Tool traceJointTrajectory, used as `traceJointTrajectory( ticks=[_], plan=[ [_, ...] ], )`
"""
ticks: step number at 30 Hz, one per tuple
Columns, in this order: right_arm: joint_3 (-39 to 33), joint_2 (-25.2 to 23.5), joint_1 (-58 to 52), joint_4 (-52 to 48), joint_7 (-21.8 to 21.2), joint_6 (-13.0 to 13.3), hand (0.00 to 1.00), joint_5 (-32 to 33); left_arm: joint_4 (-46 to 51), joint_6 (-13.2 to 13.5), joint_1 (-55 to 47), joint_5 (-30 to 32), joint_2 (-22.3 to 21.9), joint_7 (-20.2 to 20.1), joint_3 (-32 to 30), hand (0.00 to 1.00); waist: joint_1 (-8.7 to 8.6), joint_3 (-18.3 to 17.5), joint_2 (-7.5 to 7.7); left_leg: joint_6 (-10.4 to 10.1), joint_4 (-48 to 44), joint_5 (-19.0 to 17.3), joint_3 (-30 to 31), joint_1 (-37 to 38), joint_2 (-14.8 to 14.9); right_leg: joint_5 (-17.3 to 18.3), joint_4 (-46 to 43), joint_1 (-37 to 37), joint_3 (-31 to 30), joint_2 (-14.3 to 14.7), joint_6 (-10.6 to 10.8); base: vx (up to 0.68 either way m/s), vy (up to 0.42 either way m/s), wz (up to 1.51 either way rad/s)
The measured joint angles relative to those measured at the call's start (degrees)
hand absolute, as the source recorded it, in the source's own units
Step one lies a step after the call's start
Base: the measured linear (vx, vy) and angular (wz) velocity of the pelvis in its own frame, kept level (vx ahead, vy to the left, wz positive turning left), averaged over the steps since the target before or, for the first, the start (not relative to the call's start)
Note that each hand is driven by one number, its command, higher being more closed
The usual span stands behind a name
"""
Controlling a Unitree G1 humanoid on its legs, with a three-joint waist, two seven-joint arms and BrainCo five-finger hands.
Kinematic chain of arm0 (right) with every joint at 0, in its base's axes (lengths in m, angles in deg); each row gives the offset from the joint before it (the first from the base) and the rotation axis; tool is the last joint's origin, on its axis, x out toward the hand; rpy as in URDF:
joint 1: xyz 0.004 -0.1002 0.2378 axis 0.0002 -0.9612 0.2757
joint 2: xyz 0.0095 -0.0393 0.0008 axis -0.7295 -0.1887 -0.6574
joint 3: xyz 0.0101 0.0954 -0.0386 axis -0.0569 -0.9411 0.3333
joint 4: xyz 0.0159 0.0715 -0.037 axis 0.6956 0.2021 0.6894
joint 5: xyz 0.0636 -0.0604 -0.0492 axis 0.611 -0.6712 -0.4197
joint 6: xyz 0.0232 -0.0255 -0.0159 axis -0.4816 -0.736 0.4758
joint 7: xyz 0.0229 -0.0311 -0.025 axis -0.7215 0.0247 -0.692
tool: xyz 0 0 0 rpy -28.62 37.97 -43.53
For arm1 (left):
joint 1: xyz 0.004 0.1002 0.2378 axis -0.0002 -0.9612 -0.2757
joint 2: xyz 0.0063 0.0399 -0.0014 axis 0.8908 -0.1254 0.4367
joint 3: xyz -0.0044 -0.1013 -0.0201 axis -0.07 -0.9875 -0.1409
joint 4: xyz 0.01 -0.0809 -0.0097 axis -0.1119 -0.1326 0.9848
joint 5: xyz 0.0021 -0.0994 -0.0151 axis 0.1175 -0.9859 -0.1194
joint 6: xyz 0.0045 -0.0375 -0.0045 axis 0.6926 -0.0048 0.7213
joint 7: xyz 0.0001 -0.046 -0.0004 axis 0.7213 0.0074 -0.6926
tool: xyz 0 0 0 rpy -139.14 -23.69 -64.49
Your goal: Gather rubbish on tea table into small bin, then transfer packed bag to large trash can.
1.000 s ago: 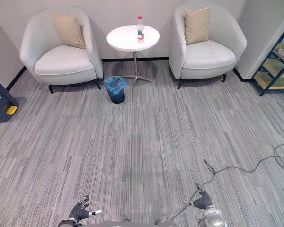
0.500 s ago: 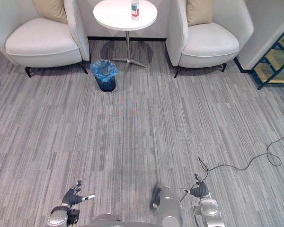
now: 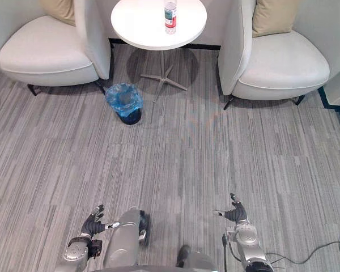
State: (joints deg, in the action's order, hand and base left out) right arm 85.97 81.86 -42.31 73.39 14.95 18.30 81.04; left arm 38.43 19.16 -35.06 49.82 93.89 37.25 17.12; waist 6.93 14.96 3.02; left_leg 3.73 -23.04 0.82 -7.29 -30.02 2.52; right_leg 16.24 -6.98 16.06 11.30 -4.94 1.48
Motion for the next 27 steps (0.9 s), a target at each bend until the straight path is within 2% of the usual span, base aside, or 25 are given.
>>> traceJointTrajectory(
  ticks=[1, 2, 3, 4, 5, 7, 8, 9, 11, 12, 13, 14, 15, 16, 17, 18, 19, 20, 21, 22, 23, 24, 25, 26, 27],
  plan=[
    [-0.01, 0.06, 0.09, 0.12, 0.02, 0.10, 0.00, -0.03, -0.28, -0.05, -0.06, 0.05, -0.32, -0.08, 0.00, 0.00, 0.22, -0.07, 0.39, 0.22, -3.58, -3.43, -0.62, 0.23, -0.17, -0.18, -6.39, -1.56, -1.99, -1.26, 0.41, 0.68, 0.165, 0.16],
    [0.01, -0.04, 0.00, 0.39, -0.03, 0.08, 0.00, -0.07, -0.69, -0.16, -0.53, 0.04, -0.40, -0.01, -0.01, 0.00, 0.33, -0.19, 0.61, 0.47, -6.25, -6.97, -0.83, 1.57, -0.54, -1.49, -14.61, -3.48, -3.60, -2.33, 2.59, 0.68, 0.196, -0.06],
    [-0.01, -0.46, 0.05, 0.83, 0.01, 0.12, 0.00, -0.07, -1.08, -0.18, -1.31, 0.04, -0.05, 0.04, 0.00, 0.00, 0.11, -0.22, 0.69, 1.08, -8.38, -11.18, -0.95, 4.43, -1.03, -7.42, -28.45, -7.81, -6.07, -3.77, 10.37, 0.64, 0.199, 0.05],
    [0.04, -0.95, -0.01, 1.39, -0.02, 0.15, 0.00, -0.13, -1.73, -0.32, -1.24, 0.04, 0.56, 0.06, 0.15, 0.00, -0.17, -0.21, 0.72, 1.76, -8.73, -13.96, -0.46, 7.32, -1.60, -9.76, -39.14, -11.69, -7.83, -4.31, 14.10, 0.84, 0.214, 0.11],
    [0.83, -1.25, -0.05, 2.40, -0.19, -0.10, 0.00, -0.46, -1.86, -0.71, -1.25, 0.01, 1.21, 0.31, 0.23, 0.00, -0.15, -0.16, 0.62, 1.94, -7.73, -16.43, -0.39, 12.86, -1.93, -7.51, -52.72, -18.18, -7.00, -5.62, 11.10, 0.59, 0.136, 0.12],
    [2.23, -1.27, -0.60, 2.46, -0.40, -0.07, 0.00, -0.62, -1.84, -0.70, -1.67, -0.04, 1.46, 0.82, 0.24, 0.00, -0.76, -0.37, 0.24, 2.15, -4.17, -17.93, 0.19, 19.29, -2.17, -4.38, -55.75, -23.20, -3.03, -6.79, 5.53, 0.53, 0.067, 0.15],
    [2.41, -1.28, -0.49, 2.39, -0.47, -0.05, 0.00, -0.72, -1.81, -0.64, -1.76, -0.12, 1.58, 1.12, 0.23, 0.00, -1.61, -0.57, -0.24, 1.65, -1.08, -18.04, 1.36, 23.59, -2.15, -2.67, -52.47, -26.91, 0.53, -6.79, 3.38, 0.58, 0.047, 0.34],
    [2.39, -1.21, -0.56, 2.39, -0.47, -0.05, 0.00, -0.75, -1.83, -0.63, -1.70, -0.11, 1.64, 1.12, 0.23, 0.00, -2.07, -0.53, -0.40, 1.59, 0.12, -18.23, 2.19, 25.24, -2.08, -1.55, -49.66, -28.47, 1.97, -6.57, 2.97, 0.67, -0.037, 0.53],
    [2.08, -0.83, -1.52, 2.49, -0.47, -0.07, 0.00, -0.75, -2.36, -0.65, -0.79, -0.10, 1.41, 1.07, 0.36, 0.00, -3.46, -0.49, -0.52, 0.92, 3.79, -18.80, 4.65, 30.84, -1.41, -1.15, -31.02, -33.98, 2.33, -3.58, 2.49, 0.68, -0.132, 0.61],
    [1.99, -0.83, -1.97, 2.49, -0.47, -0.10, 0.00, -0.74, -2.62, -0.64, -0.32, -0.11, 1.34, 1.07, 0.40, 0.00, -3.72, -0.54, -0.44, 0.90, 4.48, -18.80, 5.70, 31.72, -1.14, -2.73, -23.35, -34.22, 1.29, -2.26, 3.18, 0.58, -0.171, 0.85],
    [1.70, -0.84, -2.84, 2.52, -0.51, -0.21, 0.00, -0.74, -3.35, -0.59, 0.55, 0.01, 1.21, 1.04, 0.39, 0.00, -4.39, -0.65, -0.15, -0.91, 5.29, -19.28, 6.80, 33.40, -0.86, -11.46, -10.24, -33.80, -1.36, -0.03, 2.90, 0.59, -0.194, 1.15],
    [1.29, -0.53, -3.62, 2.71, -0.51, -0.30, 0.00, -0.80, -4.44, -0.59, 1.18, 0.06, 0.46, 1.01, 0.45, 0.00, -5.37, -0.71, -1.38, -3.14, 5.05, -20.54, 9.13, 35.03, 0.39, -19.72, -6.34, -31.57, -3.34, 2.40, 0.53, 0.60, -0.176, 0.94],
    [1.12, -0.24, -3.71, 3.02, -0.51, -0.42, 0.00, -0.89, -4.79, -0.64, 1.09, 0.07, -0.20, 1.03, 0.52, 0.00, -4.98, -1.50, -2.62, -3.82, 4.98, -20.68, 9.74, 35.24, 2.12, -20.43, -5.90, -31.06, -3.44, 3.57, 0.16, 0.57, -0.168, 0.46],
    [0.93, -0.49, -3.04, 2.60, -0.53, -0.36, 0.00, -1.24, -4.82, -0.59, 0.82, 0.47, -0.25, 0.93, 0.49, 0.00, -4.00, -2.05, -2.58, -7.03, 4.04, -18.81, 9.77, 34.51, 3.10, -17.85, -8.34, -31.41, -3.39, 3.62, -0.70, 0.53, -0.171, 0.29],
    [-0.14, -0.69, -3.06, 2.05, -0.53, -0.34, 0.00, -1.80, -4.81, -0.60, 0.86, 0.52, -0.68, 1.01, 0.83, 0.00, -4.89, -2.13, -2.64, -9.71, 0.45, -16.62, 10.52, 33.91, 3.00, -14.69, -10.08, -29.77, -1.23, 2.56, -0.92, 0.50, -0.189, 0.57],
    [-0.90, -0.85, -3.46, 1.78, -0.51, -0.34, 0.00, -1.89, -4.78, -0.59, 0.95, 0.53, -1.11, 1.00, 0.95, 0.00, -5.26, -2.23, -2.80, -10.56, -3.16, -15.28, 10.53, 33.07, 2.78, -13.66, -9.83, -28.12, 0.10, 2.10, -1.08, 0.49, -0.189, 1.05],
    [-0.69, -0.82, -4.31, 1.06, -0.45, -0.37, 0.00, -1.73, -4.76, -0.57, 1.43, 0.53, -2.00, 1.00, 0.84, 0.00, -5.73, -2.18, -2.86, -10.69, -15.13, -10.90, 8.60, 28.36, 3.77, -12.95, -6.91, -23.34, 1.68, 1.96, -1.30, 0.37, -0.125, 0.80],
    [-0.52, -0.95, -4.38, 0.18, -0.47, -0.42, 0.00, -1.70, -4.69, -0.55, 1.56, 0.53, -2.25, 0.98, 0.86, 0.00, -5.09, -2.12, -2.70, -10.30, -20.53, -11.46, 6.60, 25.53, 5.58, -12.85, -5.23, -21.03, 1.97, 2.24, -1.45, 0.42, -0.114, 0.67],
    [-0.47, -1.43, -5.03, -0.96, -0.42, -0.18, 0.00, -1.51, -4.75, -0.52, 2.06, 0.53, -2.49, 1.00, 0.91, 0.00, -4.14, -2.19, -2.81, -8.25, -27.05, -14.31, 2.47, 21.58, 8.34, -12.70, -2.24, -16.88, 2.34, 2.84, -1.69, 0.38, -0.073, 0.27],
    [-0.51, -1.64, -4.42, -1.19, -0.35, -0.16, 0.00, -0.96, -4.76, -0.54, 2.14, 0.53, -2.83, 1.00, 0.92, 0.00, -3.52, -2.23, -2.70, -7.28, -28.02, -16.18, 0.58, 19.07, 9.19, -12.71, -0.80, -14.83, 2.63, 2.83, -1.69, 0.37, -0.055, 0.14],
    [-0.69, -1.63, -3.88, -1.70, -0.24, -0.14, 0.00, -0.27, -4.76, -0.55, 2.42, 0.53, -3.38, 1.00, 0.98, 0.00, -2.83, -2.28, -2.78, -6.29, -26.30, -17.04, -0.85, 16.55, 9.50, -12.70, -0.20, -13.68, 2.55, 2.65, -1.69, 0.33, 0.002, -0.03],
    [-0.82, -1.64, -2.71, -1.77, -0.21, -0.09, 0.00, 0.00, -4.79, -0.55, 2.52, 0.53, -3.72, 1.01, 1.12, 0.00, -2.66, -2.21, -2.82, -6.72, -19.69, -17.12, -1.21, 13.90, 8.77, -12.57, -0.06, -12.98, 2.45, 2.19, -1.48, 0.34, 0.121, -0.09],
    [-1.13, -1.69, -2.07, -2.02, -0.18, -0.02, 0.00, 0.13, -4.89, -0.57, 2.41, 0.53, -3.69, 1.02, 1.46, 0.00, -2.77, -2.42, -3.43, -7.59, -8.67, -15.14, -0.76, 12.80, 7.34, -11.39, -0.20, -12.27, 2.34, 1.80, 0.29, 0.33, 0.166, -0.10],
    [-1.20, -1.41, -2.13, -2.12, -0.18, 0.11, 0.00, 0.13, -4.96, -0.55, 2.34, 0.53, -3.84, 1.02, 1.63, 0.00, -2.78, -2.78, -4.24, -8.41, -2.19, -10.11, -0.42, 13.25, 7.07, -10.34, -0.53, -12.08, 2.01, 2.14, 1.42, 0.31, 0.196, -0.11],
    [-1.23, -1.99, -1.59, -0.84, -0.04, -0.15, 0.00, 0.13, -6.56, -0.57, 2.51, 0.52, -3.58, 1.04, 1.59, 0.00, -2.48, -2.62, -3.67, -5.23, -0.13, -5.10, -0.85, 13.81, 6.28, -7.46, -1.14, -11.50, 0.30, 1.58, 3.29, 0.25, 0.138, -0.03]
  ],
)
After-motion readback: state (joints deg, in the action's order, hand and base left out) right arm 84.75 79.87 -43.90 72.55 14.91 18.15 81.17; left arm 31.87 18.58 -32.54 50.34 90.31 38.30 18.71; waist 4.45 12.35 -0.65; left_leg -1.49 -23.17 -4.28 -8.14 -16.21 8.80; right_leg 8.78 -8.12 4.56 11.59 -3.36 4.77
